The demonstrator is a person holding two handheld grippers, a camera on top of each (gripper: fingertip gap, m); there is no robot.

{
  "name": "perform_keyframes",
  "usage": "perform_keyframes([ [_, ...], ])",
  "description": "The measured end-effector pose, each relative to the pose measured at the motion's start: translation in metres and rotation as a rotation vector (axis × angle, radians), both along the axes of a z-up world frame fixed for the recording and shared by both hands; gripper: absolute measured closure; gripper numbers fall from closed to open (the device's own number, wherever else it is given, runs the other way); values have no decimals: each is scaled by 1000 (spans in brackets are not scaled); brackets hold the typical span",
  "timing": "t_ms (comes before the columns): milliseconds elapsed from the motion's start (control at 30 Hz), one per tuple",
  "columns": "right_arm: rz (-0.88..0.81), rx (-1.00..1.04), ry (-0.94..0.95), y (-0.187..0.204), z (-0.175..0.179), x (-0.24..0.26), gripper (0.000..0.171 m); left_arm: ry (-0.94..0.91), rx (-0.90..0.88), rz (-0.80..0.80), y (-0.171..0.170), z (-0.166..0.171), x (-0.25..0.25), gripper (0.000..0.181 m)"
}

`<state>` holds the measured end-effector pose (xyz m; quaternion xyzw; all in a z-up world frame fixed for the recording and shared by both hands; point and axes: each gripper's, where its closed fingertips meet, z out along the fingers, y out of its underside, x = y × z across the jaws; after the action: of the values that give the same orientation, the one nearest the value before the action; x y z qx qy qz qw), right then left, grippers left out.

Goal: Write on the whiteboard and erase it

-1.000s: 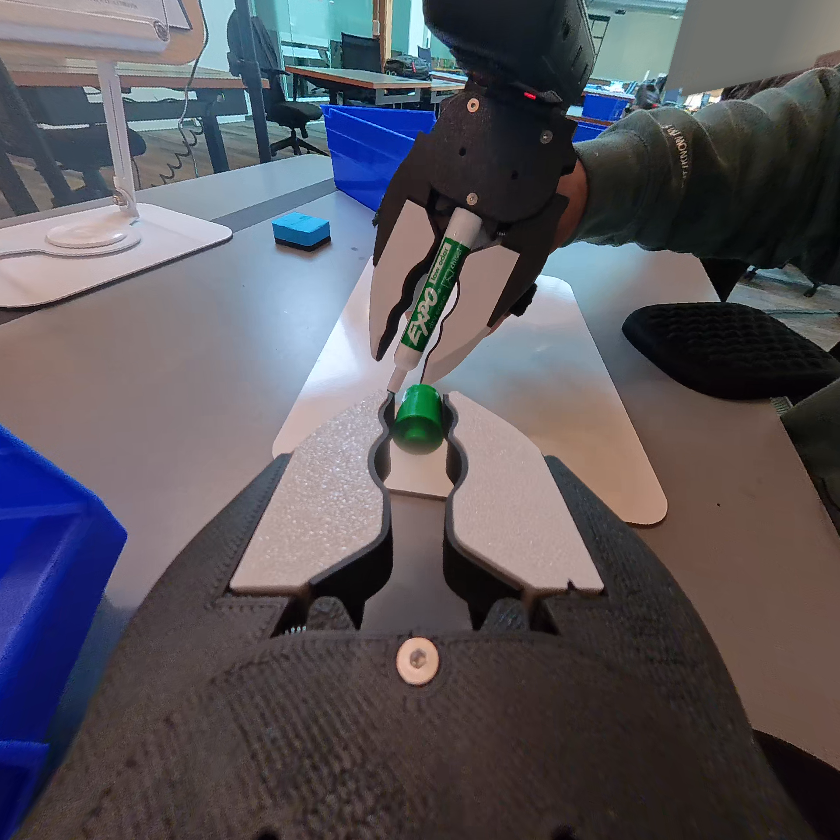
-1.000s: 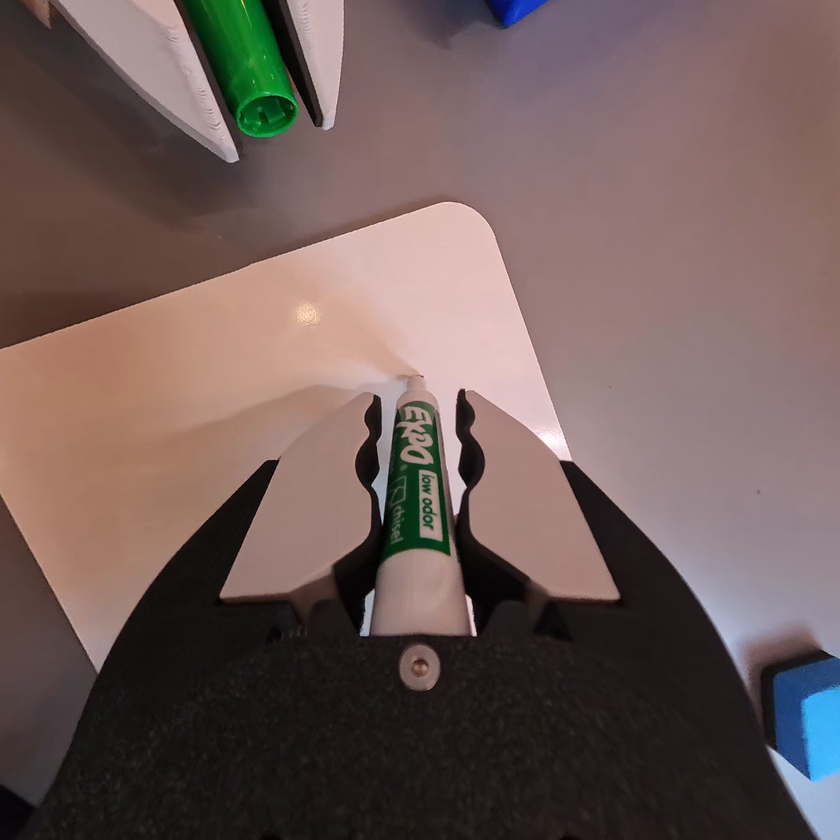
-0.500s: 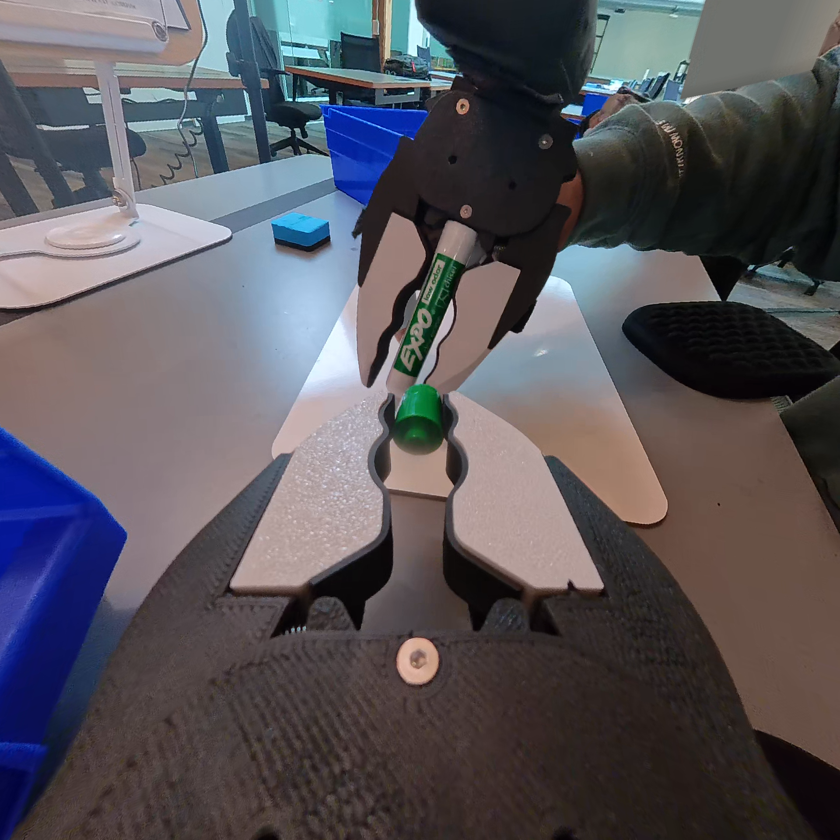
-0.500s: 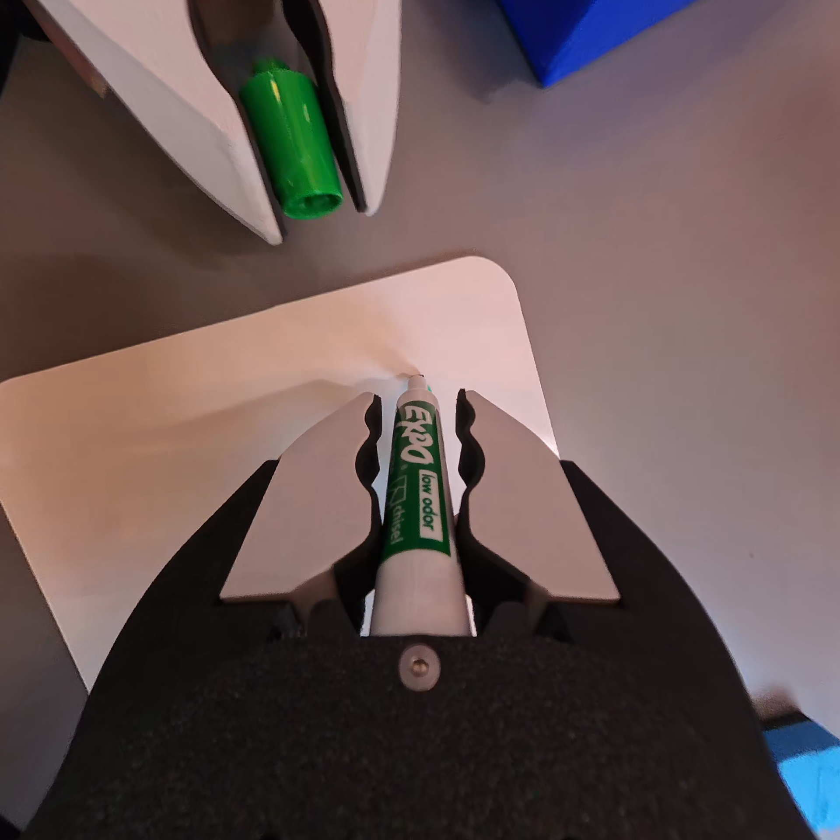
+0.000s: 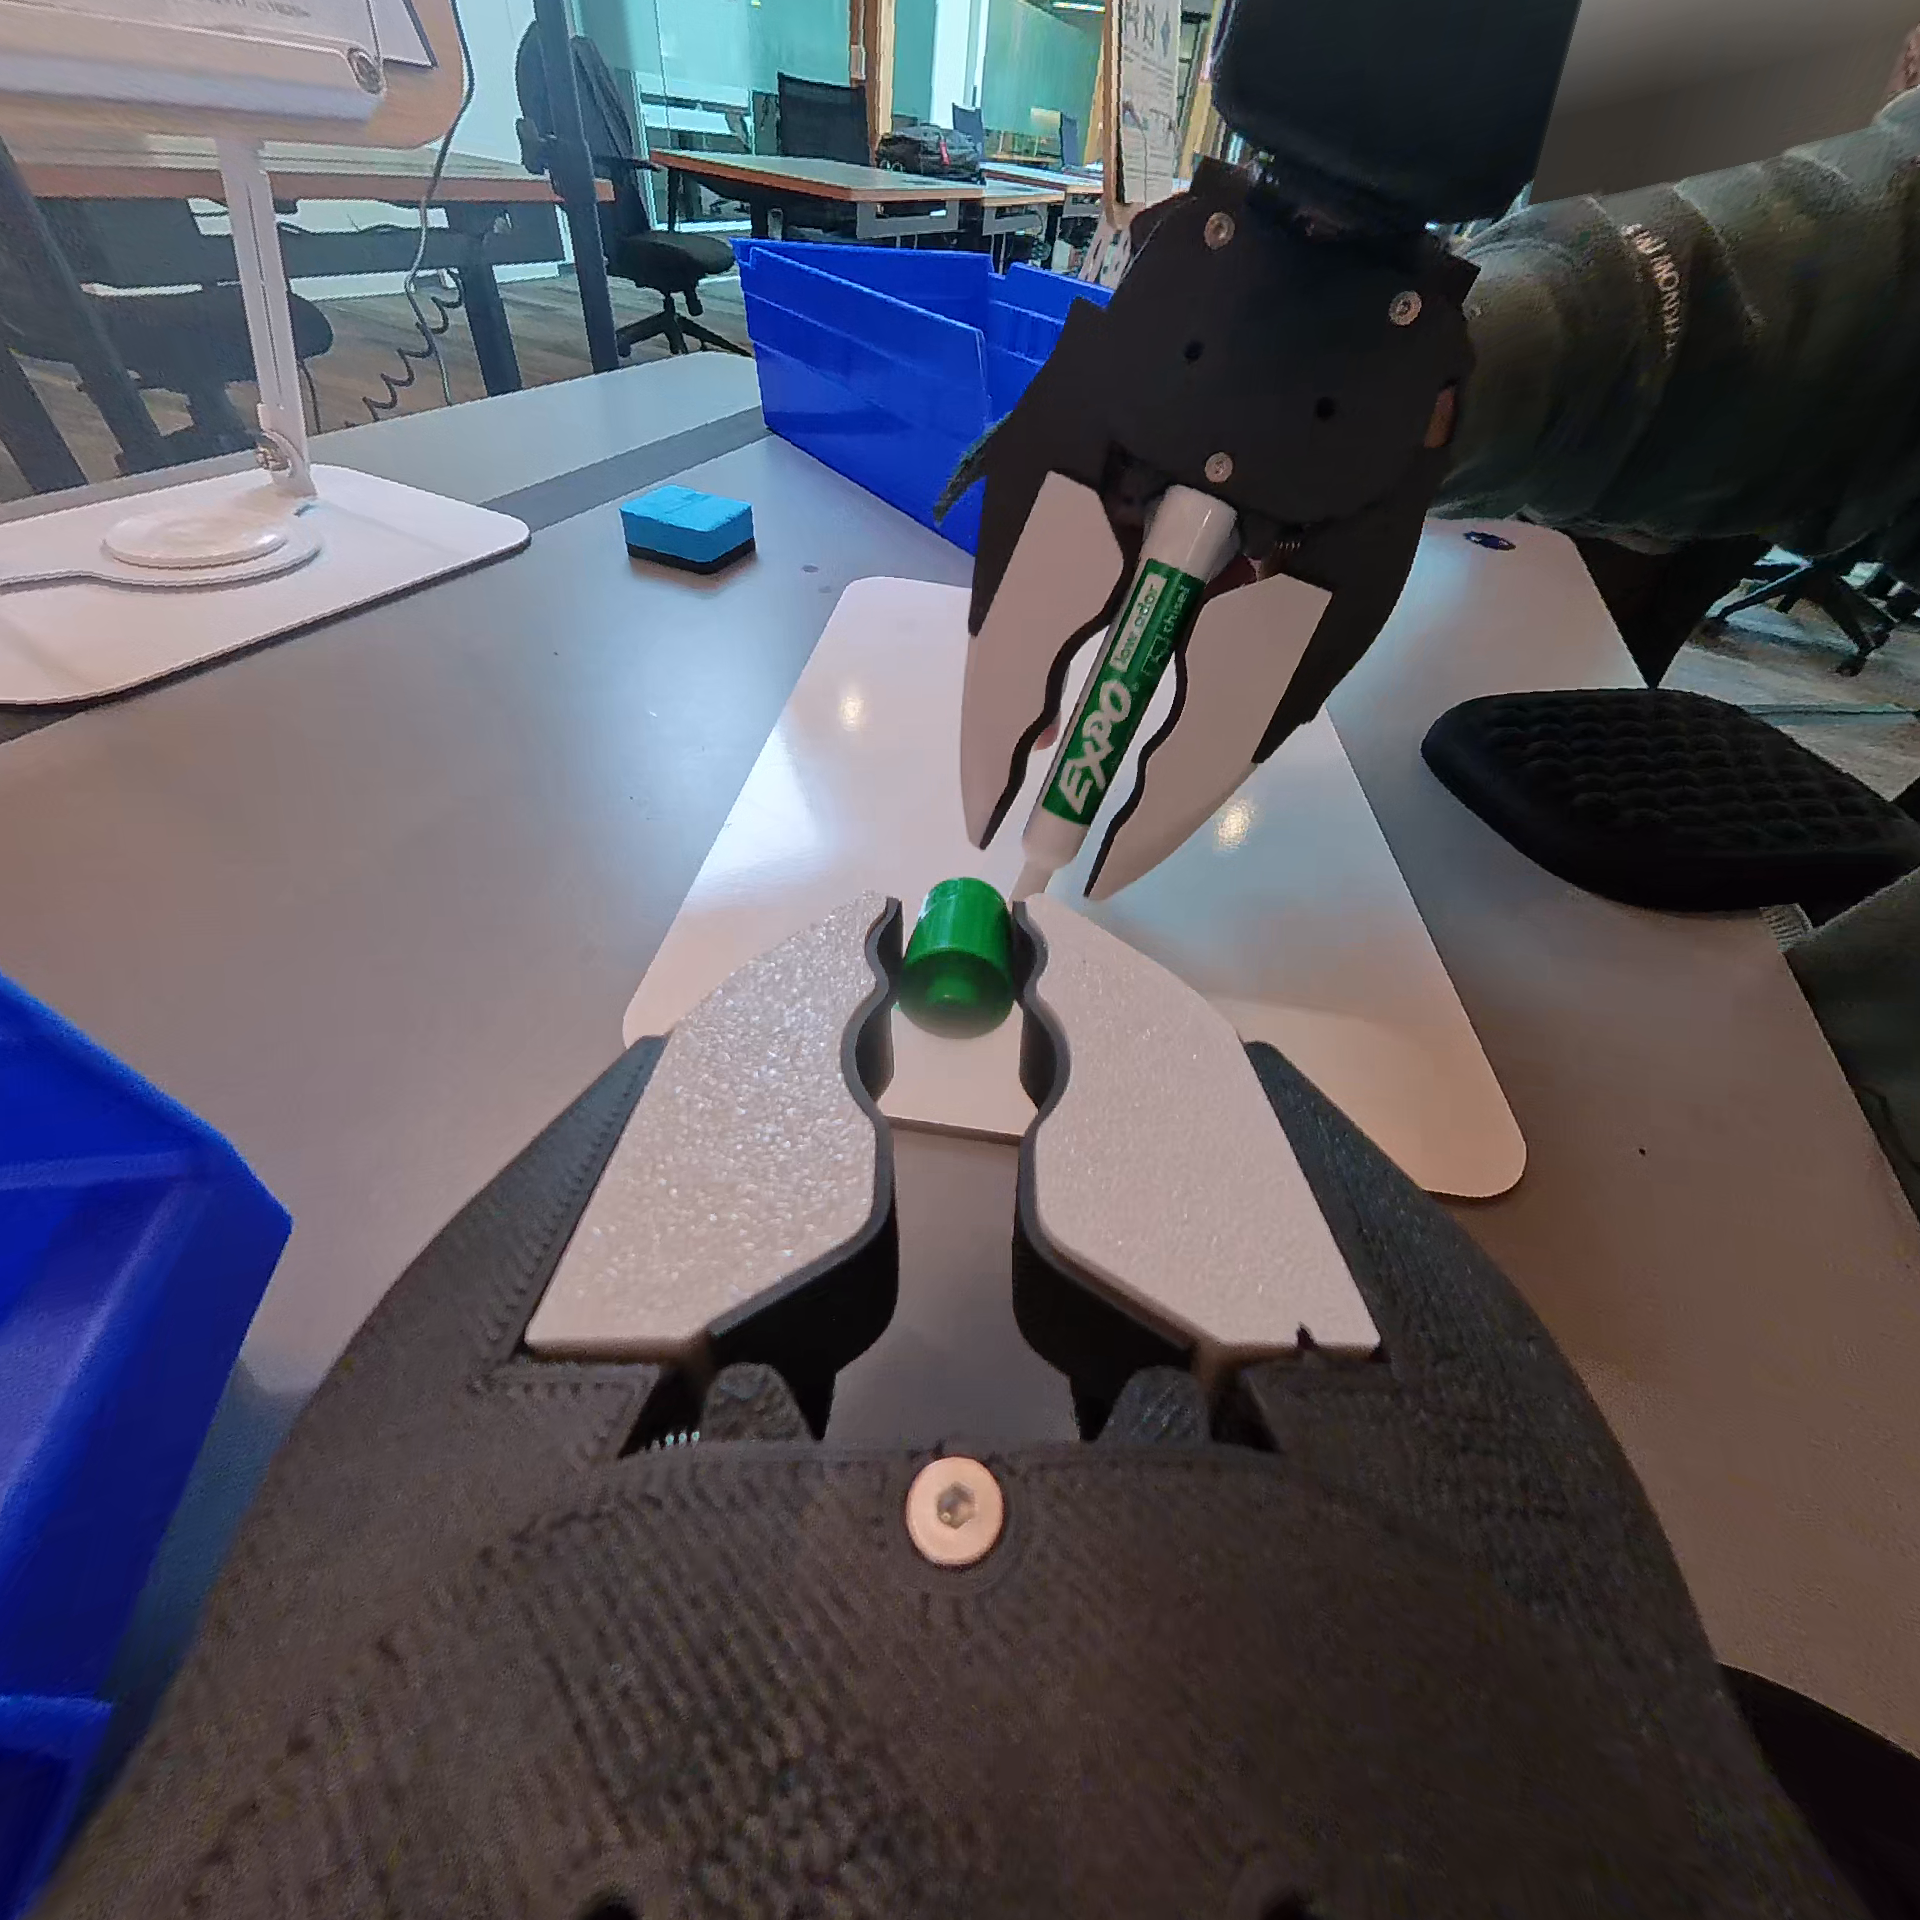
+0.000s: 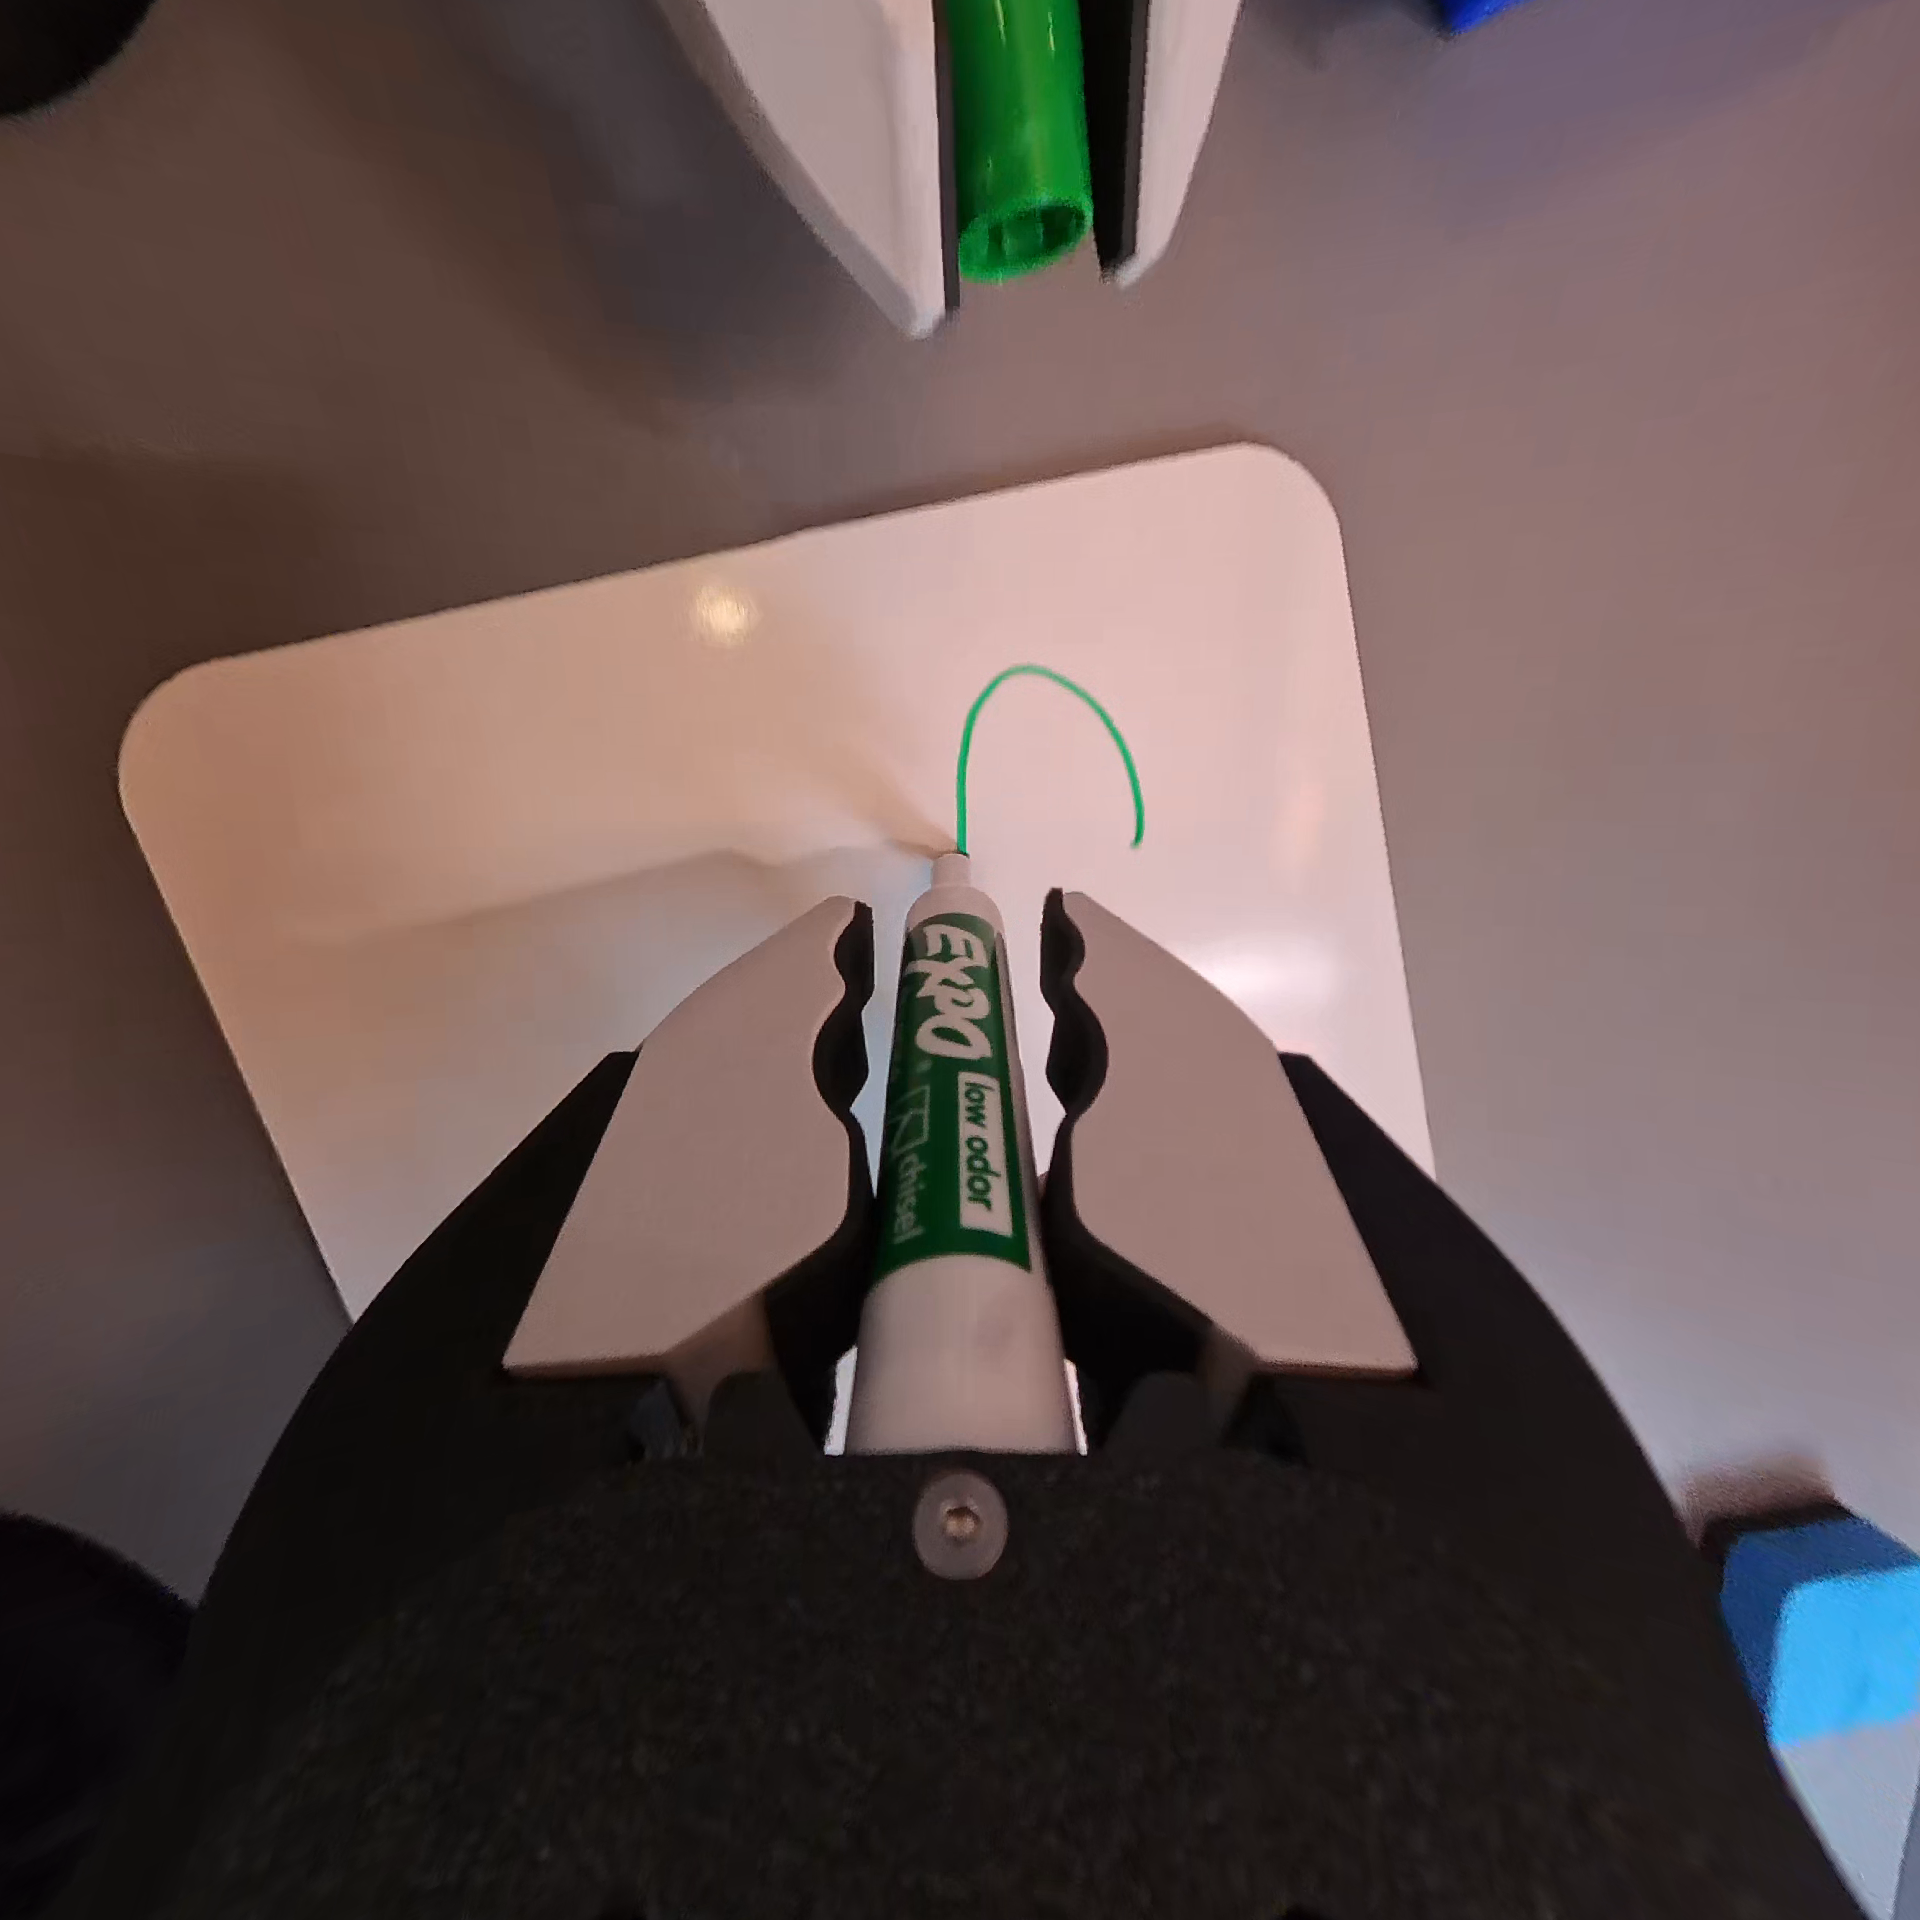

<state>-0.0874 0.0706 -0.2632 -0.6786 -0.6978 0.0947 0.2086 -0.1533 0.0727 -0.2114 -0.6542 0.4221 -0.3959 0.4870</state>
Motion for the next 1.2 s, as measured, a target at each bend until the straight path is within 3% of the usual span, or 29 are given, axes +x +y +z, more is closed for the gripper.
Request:
perform_keyframes([
  [267,-28,-9,-40,-15,0,25,139,1,-1,1,0,0,0,162],
  [500,22,-7,11,-29,1,-2,139,10,8,-1,0,-1,1,162],
  [867,-118,51,10,21,10,39,139,6,6,-2,0,-1,1,162],
  [1200,-107,61,-41,42,5,40,139,5,1,-3,1,-1,1,162],
])
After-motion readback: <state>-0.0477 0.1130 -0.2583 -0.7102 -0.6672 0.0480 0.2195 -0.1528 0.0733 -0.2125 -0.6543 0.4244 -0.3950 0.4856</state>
